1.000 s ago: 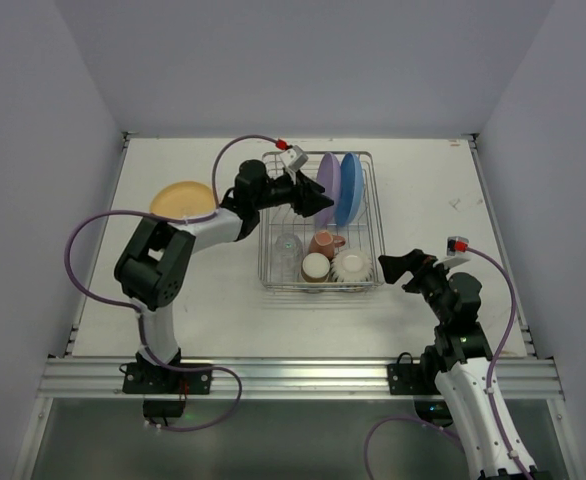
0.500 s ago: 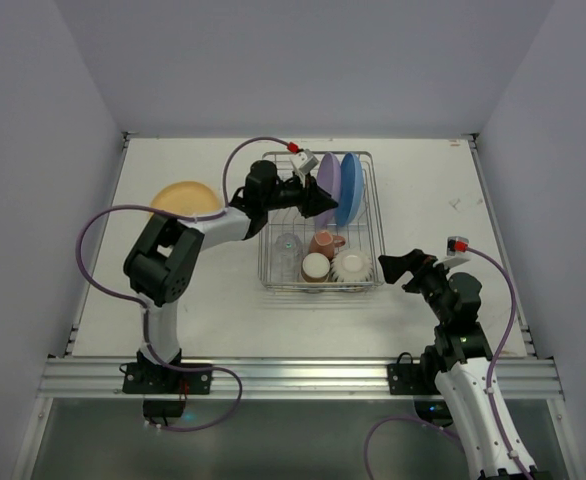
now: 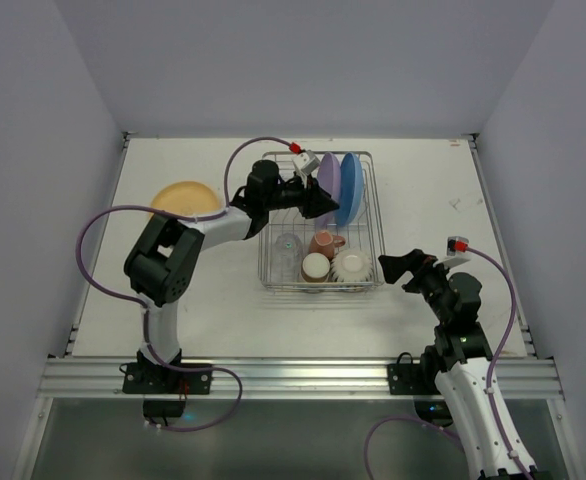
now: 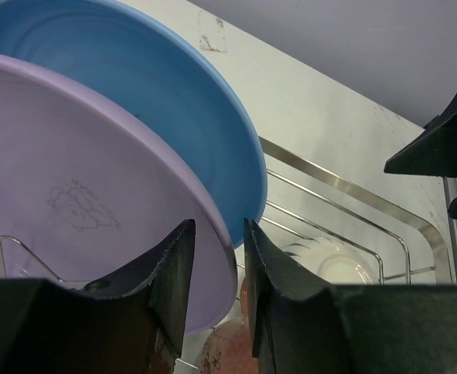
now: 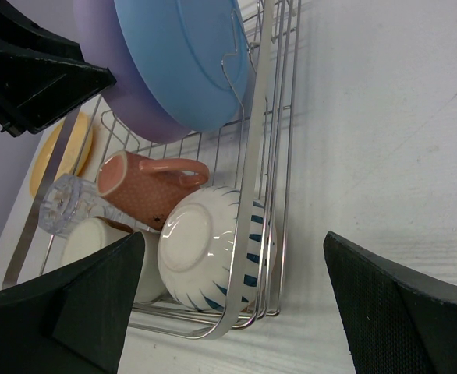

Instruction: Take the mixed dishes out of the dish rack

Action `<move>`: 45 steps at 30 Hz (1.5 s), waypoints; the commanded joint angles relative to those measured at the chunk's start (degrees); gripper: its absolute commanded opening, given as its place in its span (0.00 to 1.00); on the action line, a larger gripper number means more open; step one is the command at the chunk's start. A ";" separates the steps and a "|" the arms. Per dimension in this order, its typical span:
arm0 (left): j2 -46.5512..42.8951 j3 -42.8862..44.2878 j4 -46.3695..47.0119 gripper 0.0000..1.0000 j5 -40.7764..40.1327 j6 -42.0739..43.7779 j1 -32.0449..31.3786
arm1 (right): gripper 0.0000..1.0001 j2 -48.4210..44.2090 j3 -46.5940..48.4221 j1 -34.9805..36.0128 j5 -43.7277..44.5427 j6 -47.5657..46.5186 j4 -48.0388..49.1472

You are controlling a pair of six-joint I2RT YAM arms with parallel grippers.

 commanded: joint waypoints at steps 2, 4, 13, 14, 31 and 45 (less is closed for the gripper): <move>-1.33 2.01 -0.02 0.34 1.17 1.42 0.00 | 0.99 0.11 1.06 -0.09 -0.78 -0.78 1.54; -1.68 1.75 0.34 0.27 2.05 1.51 0.00 | 0.99 0.20 1.06 -0.01 -0.78 -0.78 1.63; -3.26 0.26 1.92 0.16 3.54 1.86 0.00 | 0.99 0.38 1.23 -0.09 -0.87 -0.78 1.71; -3.35 0.25 2.09 0.15 3.72 1.86 0.00 | 0.99 0.46 1.15 -0.01 -0.87 -0.78 1.71; -6.60 -0.27 4.38 0.00 6.44 -0.86 0.17 | 0.99 0.73 1.23 -0.10 -0.96 -0.78 1.80; -15.12 -0.71 1.13 0.00 1.44 -3.94 2.28 | 0.99 0.99 1.32 -0.09 -1.05 -0.69 1.80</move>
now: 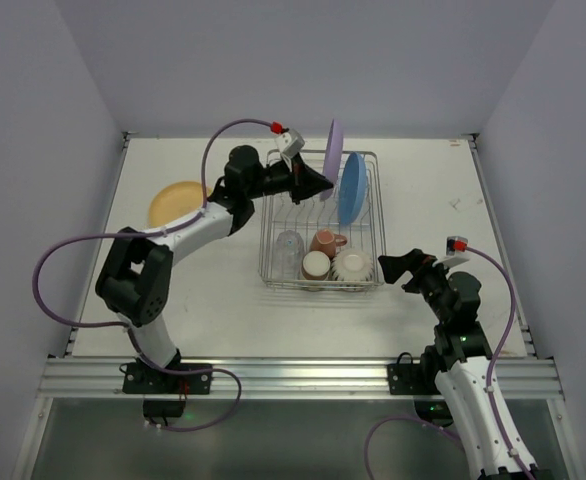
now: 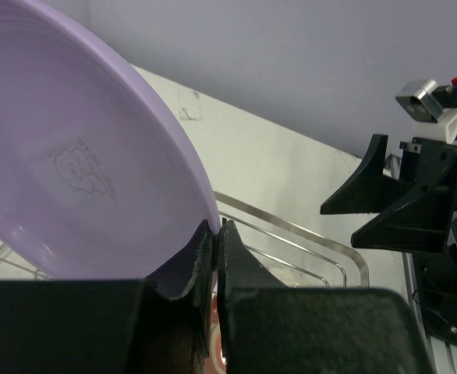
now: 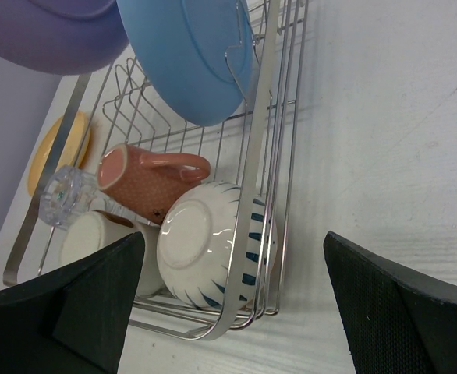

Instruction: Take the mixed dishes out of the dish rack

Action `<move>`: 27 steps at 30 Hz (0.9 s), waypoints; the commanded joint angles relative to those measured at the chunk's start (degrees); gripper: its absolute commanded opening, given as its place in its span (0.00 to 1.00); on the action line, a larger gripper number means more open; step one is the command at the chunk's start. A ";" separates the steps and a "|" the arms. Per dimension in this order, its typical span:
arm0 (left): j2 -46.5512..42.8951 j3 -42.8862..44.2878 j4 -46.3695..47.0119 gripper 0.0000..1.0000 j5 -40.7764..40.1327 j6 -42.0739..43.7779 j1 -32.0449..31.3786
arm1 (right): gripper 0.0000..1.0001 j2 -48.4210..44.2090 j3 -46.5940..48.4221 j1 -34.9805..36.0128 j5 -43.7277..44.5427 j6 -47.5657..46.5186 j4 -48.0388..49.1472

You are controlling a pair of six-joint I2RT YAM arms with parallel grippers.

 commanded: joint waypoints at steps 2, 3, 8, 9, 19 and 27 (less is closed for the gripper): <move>-5.42 -0.25 1.35 0.00 -3.07 0.06 0.75 | 0.99 0.16 1.23 -0.01 -1.02 -0.80 1.76; -5.78 -0.25 0.82 0.00 -3.60 0.50 0.84 | 0.99 0.25 1.23 -0.01 -1.02 -0.80 1.76; -9.81 -0.69 -4.36 0.00 -13.16 4.01 1.19 | 0.99 0.16 1.32 -0.09 -1.02 -0.71 1.67; -10.43 -0.87 -5.24 0.00 -15.36 4.54 1.19 | 0.99 0.25 1.32 -0.01 -1.02 -0.80 1.67; -16.76 -0.43 -21.40 0.00 -53.75 5.34 1.37 | 0.99 0.34 1.23 -0.01 -0.94 -0.80 1.76; -13.26 3.78 -31.42 0.00 -73.73 4.55 2.07 | 0.99 0.51 1.32 -0.10 -1.02 -0.80 1.76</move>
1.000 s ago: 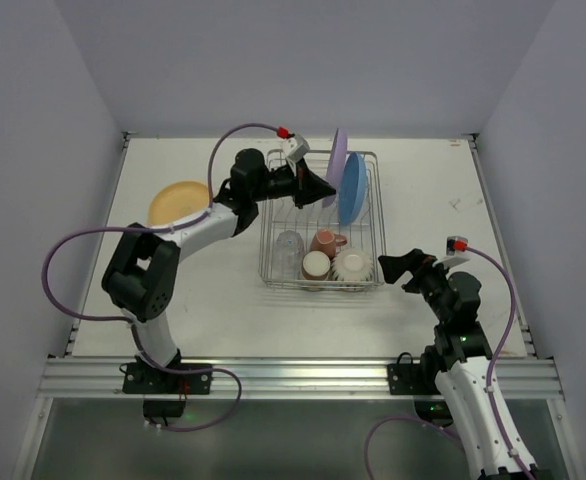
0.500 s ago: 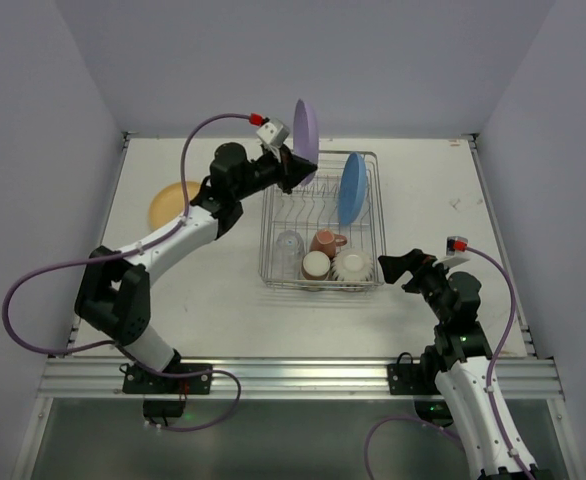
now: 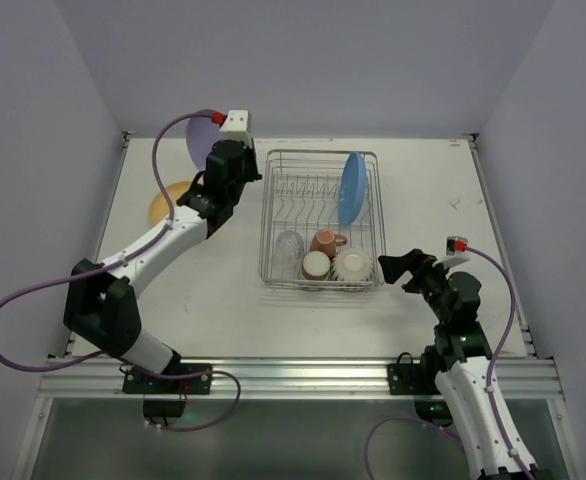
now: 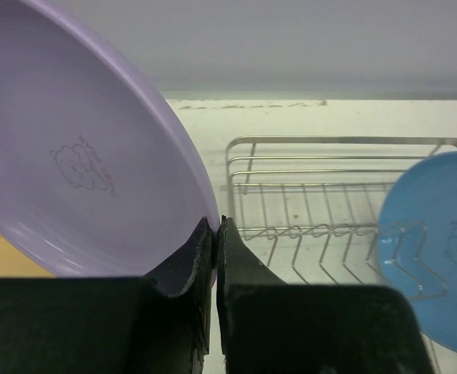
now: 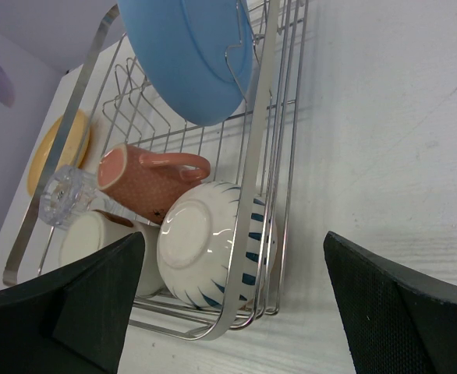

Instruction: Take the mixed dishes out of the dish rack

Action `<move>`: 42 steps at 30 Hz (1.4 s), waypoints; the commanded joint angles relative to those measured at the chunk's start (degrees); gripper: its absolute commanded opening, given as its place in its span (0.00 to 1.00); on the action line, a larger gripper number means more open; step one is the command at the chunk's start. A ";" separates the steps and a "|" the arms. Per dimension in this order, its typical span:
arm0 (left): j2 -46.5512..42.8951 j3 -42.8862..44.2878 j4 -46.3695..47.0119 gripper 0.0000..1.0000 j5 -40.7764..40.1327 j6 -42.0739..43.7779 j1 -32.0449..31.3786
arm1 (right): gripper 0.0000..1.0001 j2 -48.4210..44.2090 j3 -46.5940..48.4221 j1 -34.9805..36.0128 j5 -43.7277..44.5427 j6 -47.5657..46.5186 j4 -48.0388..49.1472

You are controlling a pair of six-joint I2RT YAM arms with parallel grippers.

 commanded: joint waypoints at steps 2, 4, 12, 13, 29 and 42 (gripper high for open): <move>2.59 5.34 -6.58 0.00 -11.36 -1.50 1.79 | 0.99 0.40 1.32 -0.09 -1.02 -0.78 1.76; 4.26 6.84 -9.49 0.00 -11.10 -4.57 3.54 | 0.99 0.49 1.41 -0.01 -1.02 -0.69 1.76; 11.65 13.34 -19.86 0.00 -16.71 -11.62 7.15 | 0.99 0.67 1.41 -0.01 -1.02 -0.69 1.76; 13.05 14.04 -20.66 0.00 -16.98 -12.50 7.15 | 0.99 0.75 1.41 -0.09 -1.02 -0.69 1.76; 28.70 27.84 -33.48 0.00 -21.47 -6.62 9.17 | 0.99 1.37 1.58 -0.09 -1.11 -0.78 1.76; 34.68 33.21 -40.52 0.00 -17.43 -3.46 10.23 | 0.99 1.63 1.67 -0.10 -1.11 -0.78 1.76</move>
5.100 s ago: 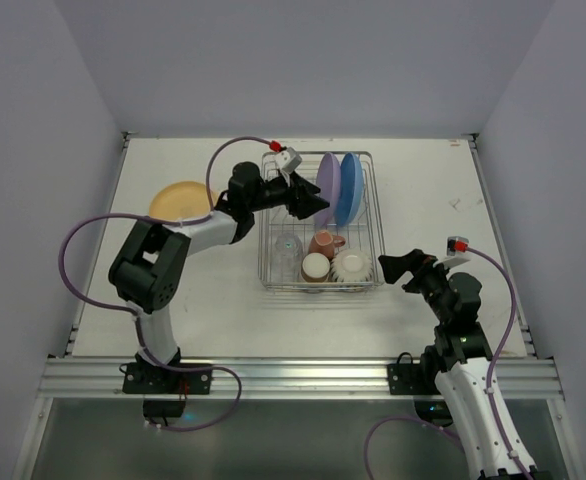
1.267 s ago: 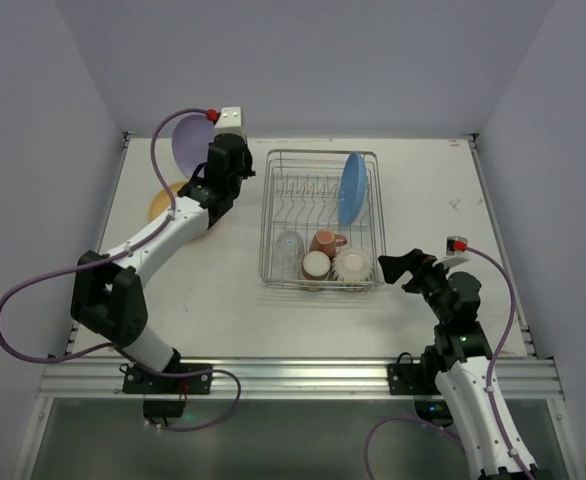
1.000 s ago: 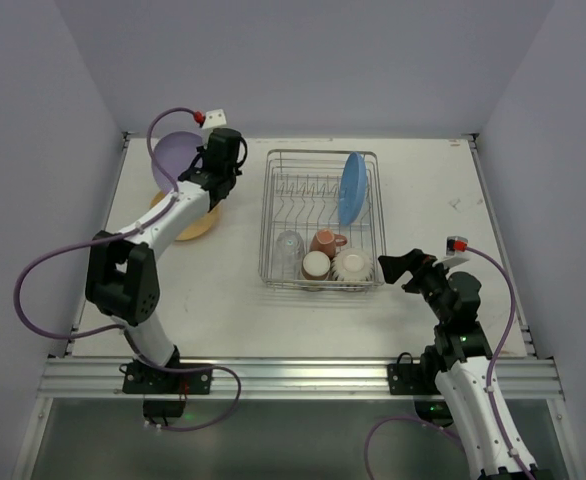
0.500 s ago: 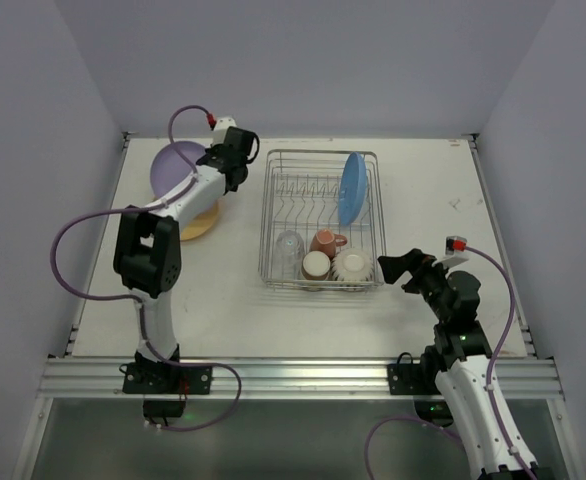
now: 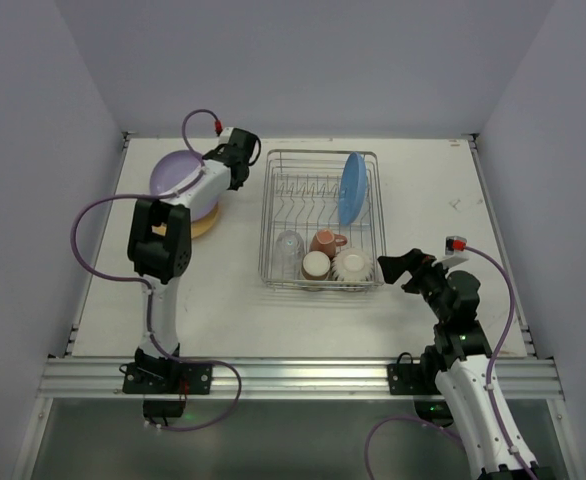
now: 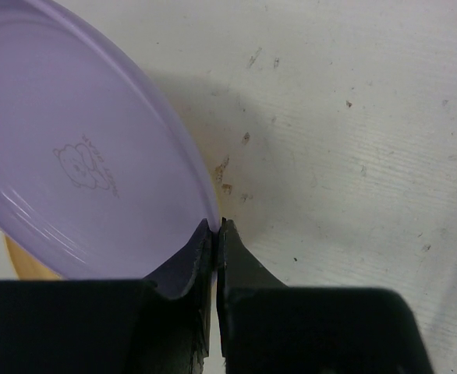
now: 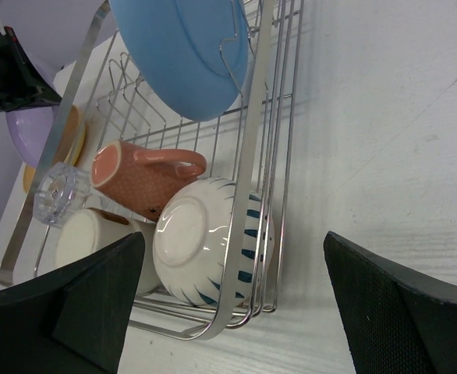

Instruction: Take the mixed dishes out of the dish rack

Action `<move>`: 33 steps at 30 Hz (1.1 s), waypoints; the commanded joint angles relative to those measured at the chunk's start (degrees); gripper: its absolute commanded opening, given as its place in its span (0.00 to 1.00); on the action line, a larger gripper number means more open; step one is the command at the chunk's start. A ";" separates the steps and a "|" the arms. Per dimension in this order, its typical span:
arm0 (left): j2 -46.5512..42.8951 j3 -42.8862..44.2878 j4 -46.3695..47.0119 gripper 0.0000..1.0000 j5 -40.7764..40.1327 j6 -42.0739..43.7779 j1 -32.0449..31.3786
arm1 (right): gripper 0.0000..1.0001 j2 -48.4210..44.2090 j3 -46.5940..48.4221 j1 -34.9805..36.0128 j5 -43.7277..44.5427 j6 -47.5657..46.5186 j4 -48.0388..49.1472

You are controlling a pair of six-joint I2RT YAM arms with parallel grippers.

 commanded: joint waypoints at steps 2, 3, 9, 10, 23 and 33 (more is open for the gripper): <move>0.04 4.36 -3.81 0.00 -0.49 3.65 0.81 | 0.99 0.41 1.67 -0.09 -1.20 -0.78 1.65; 0.04 4.45 -4.16 0.00 -0.05 3.83 0.81 | 0.99 0.41 1.67 -0.10 -1.29 -0.69 1.73; -0.75 3.57 -6.97 0.00 0.13 2.96 0.81 | 0.99 0.32 1.59 -0.01 -1.29 -0.69 1.74; -1.01 2.53 -6.98 0.00 0.13 2.78 0.81 | 0.99 0.32 1.59 -0.01 -1.29 -0.69 1.74; -1.72 -1.44 -7.15 0.05 1.10 3.13 0.81 | 0.99 -1.17 1.15 -0.10 -1.73 -0.78 1.74; -0.66 -1.18 -8.73 0.18 1.71 3.65 0.81 | 0.99 -1.26 1.15 -0.09 -1.73 -0.78 1.74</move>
